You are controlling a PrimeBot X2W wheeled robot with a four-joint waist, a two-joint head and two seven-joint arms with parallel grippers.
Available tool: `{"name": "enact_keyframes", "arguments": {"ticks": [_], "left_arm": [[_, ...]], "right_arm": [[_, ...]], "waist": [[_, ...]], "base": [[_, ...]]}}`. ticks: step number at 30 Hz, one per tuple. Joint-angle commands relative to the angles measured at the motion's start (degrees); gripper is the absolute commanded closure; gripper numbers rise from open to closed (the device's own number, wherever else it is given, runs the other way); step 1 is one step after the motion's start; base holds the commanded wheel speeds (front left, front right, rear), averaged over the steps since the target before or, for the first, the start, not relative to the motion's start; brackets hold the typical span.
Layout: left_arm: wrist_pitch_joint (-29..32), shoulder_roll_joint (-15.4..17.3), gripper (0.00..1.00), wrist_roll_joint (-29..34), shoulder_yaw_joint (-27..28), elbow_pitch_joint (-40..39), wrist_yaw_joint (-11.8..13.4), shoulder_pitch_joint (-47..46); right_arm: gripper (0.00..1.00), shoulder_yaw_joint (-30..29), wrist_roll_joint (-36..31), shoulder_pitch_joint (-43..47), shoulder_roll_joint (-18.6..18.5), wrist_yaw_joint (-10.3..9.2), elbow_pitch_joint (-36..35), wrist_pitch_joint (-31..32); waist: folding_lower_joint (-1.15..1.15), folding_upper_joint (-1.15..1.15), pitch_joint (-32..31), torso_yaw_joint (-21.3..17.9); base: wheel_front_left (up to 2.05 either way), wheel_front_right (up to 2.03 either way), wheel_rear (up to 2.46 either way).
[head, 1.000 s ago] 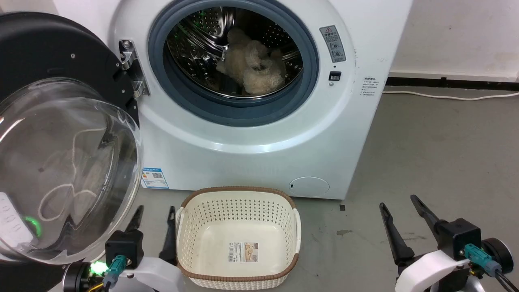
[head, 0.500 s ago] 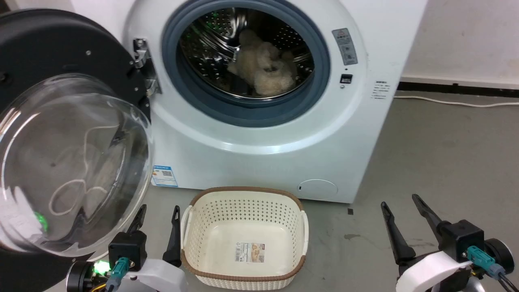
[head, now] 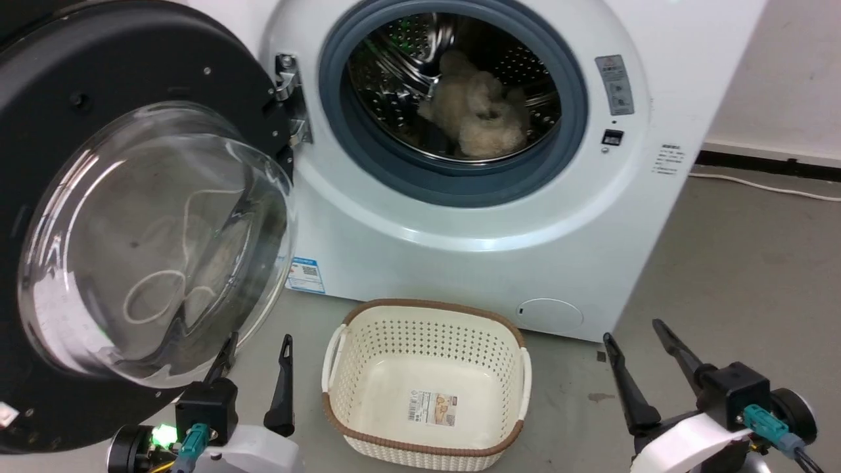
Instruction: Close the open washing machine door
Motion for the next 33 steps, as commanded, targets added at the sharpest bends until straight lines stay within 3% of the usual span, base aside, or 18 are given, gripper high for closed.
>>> {"name": "enact_keyframes", "arguments": {"ticks": [1, 33], "left_arm": [[-0.5, 0.3, 0.00, -0.2, -0.1, -0.2, 0.3, 0.7], [-4.6, 0.7, 0.00, -0.6, 0.1, -1.9, 1.4, 3.1]], "right_arm": [[0.00, 0.4, 0.5, 0.3, -0.4, 0.02, 0.4, -0.5], [0.00, 7.4, 2.9, -2.4, -2.0, 0.03, 5.0, -4.6]], "waist": [[0.00, 0.00, 0.1, 0.5], [0.00, 0.00, 0.0, 8.6]], "base": [[0.00, 0.00, 0.00], [0.00, 0.00, 0.00]]}}
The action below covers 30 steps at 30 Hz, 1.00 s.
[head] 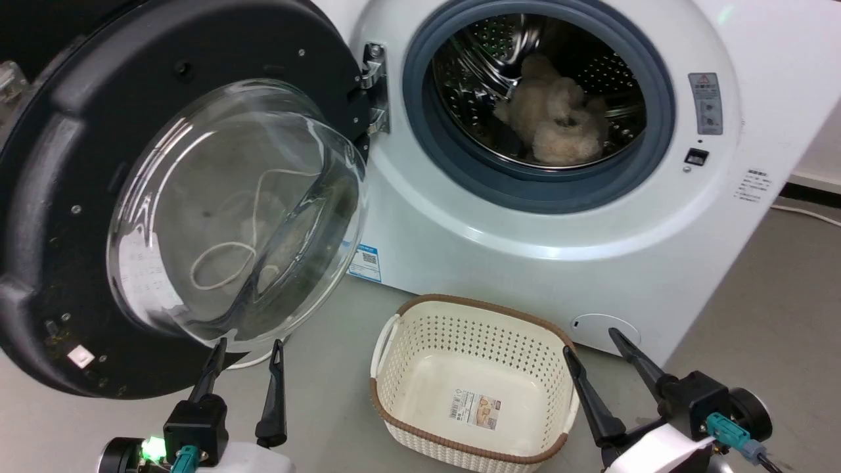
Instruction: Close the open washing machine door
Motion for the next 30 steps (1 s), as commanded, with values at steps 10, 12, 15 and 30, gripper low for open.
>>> {"name": "enact_keyframes", "arguments": {"ticks": [10, 12, 15, 30], "left_arm": [[-1.7, 0.1, 0.00, -0.6, 0.1, -0.6, 0.6, 1.5], [-1.9, 0.1, 0.00, -0.6, 0.1, -0.8, 0.7, 1.6], [-2.3, 0.1, 0.00, -0.6, 0.1, -0.9, 0.8, 1.9], [-4.0, 0.2, 0.00, -0.5, 0.2, -1.3, 1.4, 2.9]], "right_arm": [[0.00, 2.1, 1.0, -0.9, -0.8, 0.04, 1.6, -1.7], [0.00, 2.4, 1.2, -1.0, -0.9, 0.04, 1.8, -1.9], [0.00, 3.0, 1.4, -1.2, -1.1, 0.04, 2.1, -2.3], [0.00, 5.5, 2.4, -1.5, -1.5, 0.04, 3.8, -4.0]], "waist": [[0.00, 0.00, -0.1, 2.6], [0.00, 0.00, 0.0, 3.1], [0.00, 0.00, 0.0, 3.9], [0.00, 0.00, -0.2, 7.1]], "base": [[0.00, 0.00, 0.00], [0.00, 0.00, 0.00], [0.00, 0.00, 0.00], [0.00, 0.00, 0.00]]}}
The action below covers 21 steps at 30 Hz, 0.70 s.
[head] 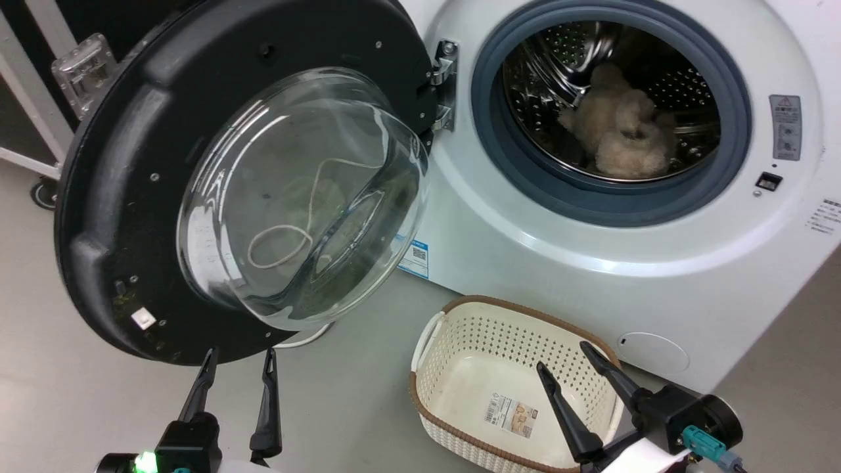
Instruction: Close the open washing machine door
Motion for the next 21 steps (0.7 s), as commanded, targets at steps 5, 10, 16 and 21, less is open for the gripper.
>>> {"name": "enact_keyframes", "arguments": {"ticks": [5, 10, 16, 21], "left_arm": [[-1.0, 0.1, 0.00, -0.1, 0.0, -0.3, 0.3, 0.8], [-1.6, 0.3, 0.00, -0.1, 0.0, -0.4, 0.4, 1.1], [-2.4, 0.4, 0.00, -0.1, -0.1, -0.5, 0.4, 1.2], [-3.0, 0.3, 0.56, -1.2, -0.2, 0.5, 0.0, 1.8]], "right_arm": [[0.00, 0.9, 0.8, -0.8, -0.5, 0.05, 0.8, -1.0], [0.00, 1.7, 1.1, -0.7, -0.6, 0.05, 1.4, -1.6], [0.00, 2.3, 1.5, -0.7, -0.7, 0.05, 2.0, -2.4], [0.00, 2.7, 1.7, -0.3, -0.7, 0.05, 2.4, -3.0]], "waist": [[0.00, 0.00, -0.1, 1.2], [0.00, 0.00, -0.3, 2.3], [0.00, 0.00, -0.3, 3.7], [0.00, 0.00, -0.3, 4.9]], "base": [[0.00, 0.00, 0.00], [0.00, 0.00, 0.00], [0.00, 0.00, 0.00], [0.00, 0.00, 0.00]]}}
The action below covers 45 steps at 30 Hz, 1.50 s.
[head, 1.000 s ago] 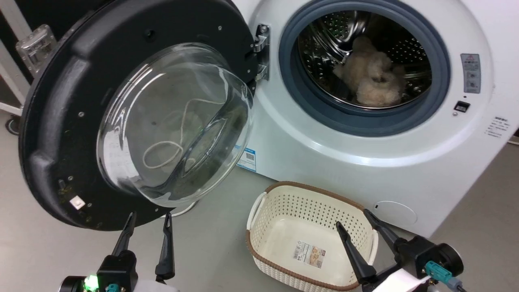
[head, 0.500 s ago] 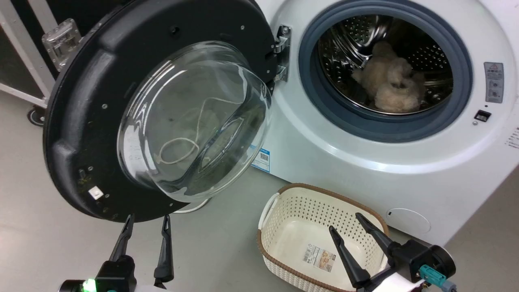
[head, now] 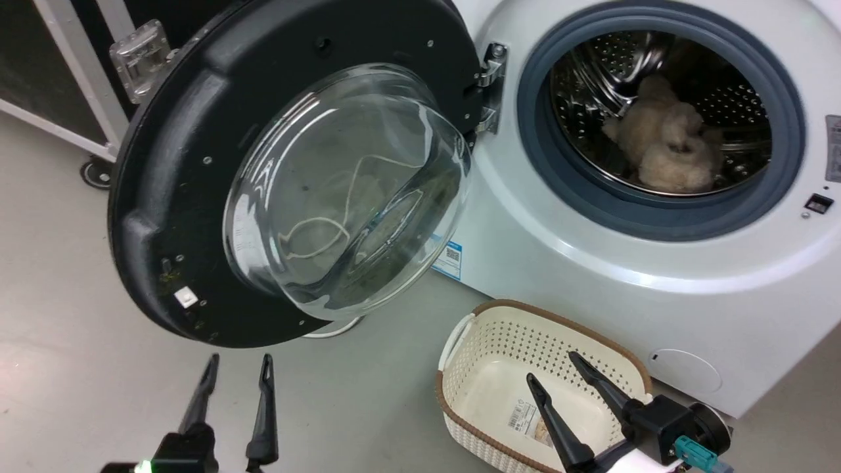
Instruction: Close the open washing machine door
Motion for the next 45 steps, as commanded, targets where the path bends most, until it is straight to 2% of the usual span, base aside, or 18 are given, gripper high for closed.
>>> {"name": "enact_keyframes", "arguments": {"ticks": [1, 7, 11, 17, 22, 27, 31, 34, 36, 45], "left_arm": [[-0.8, 0.0, 1.00, -1.0, -0.1, 0.3, -0.9, 1.1], [-1.2, 0.1, 1.00, -4.6, 5.0, -4.6, -1.9, -1.5], [-1.2, 1.6, 1.00, -8.0, 9.7, -7.1, -4.4, -5.4], [0.4, 5.3, 1.00, -20.2, 18.1, -4.0, -7.1, -14.0], [9.9, 9.9, 1.00, -35.4, 26.1, 2.8, -7.4, -23.1], [19.2, 15.3, 1.00, -47.0, 33.8, 13.0, -4.7, -30.3], [29.4, 17.2, 1.00, -56.1, 36.7, 21.3, -2.6, -34.5], [37.2, 17.6, 1.00, -61.0, 36.6, 24.8, -2.1, -35.5], [41.9, 17.8, 1.00, -62.9, 35.8, 25.8, -2.8, -34.9], [53.1, 15.2, 1.00, -69.4, 34.5, 23.3, -5.6, -29.3]], "right_arm": [[0.00, 0.3, 0.5, 0.0, -0.3, 0.05, 0.5, -0.7], [0.00, -0.7, 0.4, 1.4, -0.1, 0.06, 0.2, -1.2], [0.00, -2.3, -0.2, 3.0, -0.1, 0.06, -0.5, -1.2], [0.00, -2.2, -0.8, 2.1, -1.5, 0.06, -1.6, -1.2], [0.00, -2.0, -0.3, 0.8, -2.5, 0.06, -2.0, -1.2], [0.00, -2.1, 0.3, 0.1, -3.0, 0.06, -2.0, -1.2], [0.00, -2.1, 0.6, 0.2, -3.4, 0.06, -1.9, -1.2], [0.00, -1.9, 0.8, 0.2, -3.6, 0.06, -1.7, -1.2], [0.00, -1.7, 0.9, 0.1, -3.6, 0.06, -1.6, -1.2], [0.00, -1.9, 1.3, 0.5, -2.7, 0.06, -0.9, -1.2]], "waist": [[0.00, 0.00, 0.1, 0.9], [0.00, 0.00, 0.2, 1.9], [0.00, 0.00, 0.9, 1.9], [0.00, 0.00, 5.0, -1.9], [0.00, 0.00, 7.2, -4.8], [0.00, 0.00, 8.4, -7.1], [0.00, 0.00, 8.6, -7.7], [0.00, 0.00, 8.6, -8.0], [0.00, 0.00, 8.6, -8.2], [0.00, 0.00, 6.5, -7.9]], "base": [[0.00, 0.00, 0.00], [0.00, 0.00, 0.00], [0.00, 0.00, 0.00], [0.00, 0.00, 0.00], [0.00, 0.00, 0.00], [0.00, 0.00, 0.00], [0.00, 0.00, 0.00], [0.00, 0.00, 0.00], [0.00, 0.00, 0.00], [0.00, 0.00, 0.00]]}}
